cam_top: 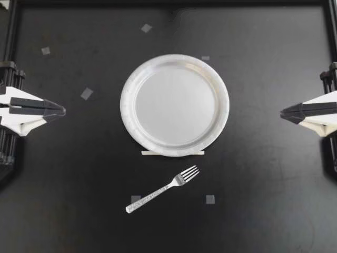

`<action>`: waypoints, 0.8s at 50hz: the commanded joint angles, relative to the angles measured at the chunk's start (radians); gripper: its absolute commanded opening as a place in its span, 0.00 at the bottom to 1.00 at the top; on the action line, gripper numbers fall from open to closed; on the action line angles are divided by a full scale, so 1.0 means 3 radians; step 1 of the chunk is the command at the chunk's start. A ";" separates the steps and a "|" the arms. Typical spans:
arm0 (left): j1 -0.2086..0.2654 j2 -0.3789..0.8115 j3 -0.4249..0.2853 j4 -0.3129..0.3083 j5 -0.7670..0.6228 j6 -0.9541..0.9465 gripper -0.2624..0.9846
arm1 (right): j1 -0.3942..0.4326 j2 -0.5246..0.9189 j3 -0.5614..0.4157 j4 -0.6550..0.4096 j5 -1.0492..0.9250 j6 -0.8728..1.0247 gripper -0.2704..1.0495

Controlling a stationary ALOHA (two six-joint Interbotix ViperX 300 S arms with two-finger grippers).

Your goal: Pick up the fork and place it on the plate.

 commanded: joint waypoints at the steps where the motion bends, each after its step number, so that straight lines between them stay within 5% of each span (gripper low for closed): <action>1: 0.0031 -0.0066 0.0031 0.0000 -0.0020 -0.0010 0.26 | -0.0015 0.0005 0.0000 -0.0005 -0.0010 -0.0005 0.16; 9: 0.0031 -0.0153 -0.0205 -0.0112 0.0378 -0.0046 0.16 | -0.0015 -0.0046 0.0072 -0.0005 -0.0010 0.0046 0.11; 18: 0.0031 0.0194 -0.1421 -0.0102 0.2475 -0.0097 0.16 | -0.0015 -0.0020 0.0072 0.0000 -0.0005 0.0077 0.11; 26: 0.0031 0.0813 -0.2142 -0.0107 0.3303 -0.0552 0.16 | -0.0026 -0.0046 0.0077 0.0000 0.0000 0.0082 0.11; 33: 0.0015 0.1207 -0.2434 -0.0153 0.4137 -0.1079 0.17 | -0.0041 -0.0051 0.0092 0.0000 0.0015 0.0077 0.11; 40: -0.0046 0.1406 -0.2362 -0.0348 0.4525 -0.1401 0.19 | -0.0041 -0.0061 0.0128 0.0000 0.0046 0.0077 0.12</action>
